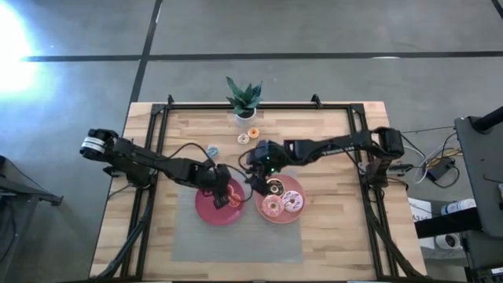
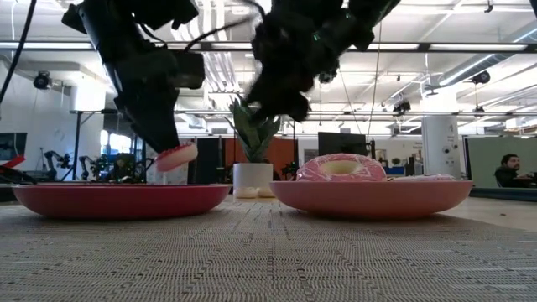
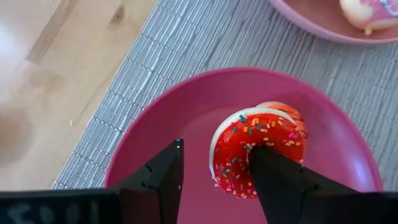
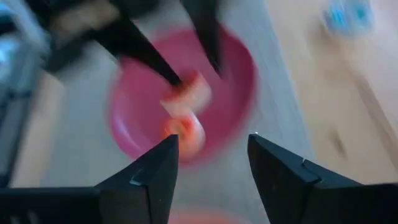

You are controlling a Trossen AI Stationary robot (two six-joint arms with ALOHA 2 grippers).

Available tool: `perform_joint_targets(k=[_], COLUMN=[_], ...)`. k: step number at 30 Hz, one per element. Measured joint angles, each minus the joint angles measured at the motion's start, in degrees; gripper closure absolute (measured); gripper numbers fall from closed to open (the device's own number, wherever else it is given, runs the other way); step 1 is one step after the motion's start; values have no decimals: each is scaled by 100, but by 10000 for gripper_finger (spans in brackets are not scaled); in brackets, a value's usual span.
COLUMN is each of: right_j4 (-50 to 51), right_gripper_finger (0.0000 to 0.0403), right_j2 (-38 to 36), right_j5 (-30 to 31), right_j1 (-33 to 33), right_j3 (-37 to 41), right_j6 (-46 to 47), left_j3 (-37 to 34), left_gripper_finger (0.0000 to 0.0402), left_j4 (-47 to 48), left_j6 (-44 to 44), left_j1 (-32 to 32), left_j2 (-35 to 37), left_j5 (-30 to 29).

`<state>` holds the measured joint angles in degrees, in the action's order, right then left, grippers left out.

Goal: Pick & Place donuts
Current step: Put the small red donut on the pink plate, then put the small yellow donut on the pink plate

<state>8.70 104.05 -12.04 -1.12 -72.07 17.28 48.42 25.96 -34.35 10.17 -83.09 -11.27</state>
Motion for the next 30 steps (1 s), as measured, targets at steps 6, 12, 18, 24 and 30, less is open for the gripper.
perform_joint_targets(k=[6, 12, 18, 24, 30], right_j4=[-1017, -1403, -1448, -1424, -1397], right_gripper_finger=[255, 280, 294, 304, 309], right_j2=[315, 593, 907, 1360, 1483], right_j5=[-27, -24, -28, -24, -17], right_j1=[240, 347, 406, 428, 426], right_j3=[148, 71, -172, -330, -363], right_j6=[46, 50, 50, 33, 97], left_j3=[0, -2, 7, 7, 4], left_gripper_finger=[248, 248, 248, 248, 248], left_j4=[-168, -418, -483, -87, 404], left_j6=[-243, -486, -633, -614, -624], left_j1=[-20, -20, -22, -24, -23], left_j2=[50, 86, 163, 225, 212], left_j5=[96, 135, 169, 175, 116])
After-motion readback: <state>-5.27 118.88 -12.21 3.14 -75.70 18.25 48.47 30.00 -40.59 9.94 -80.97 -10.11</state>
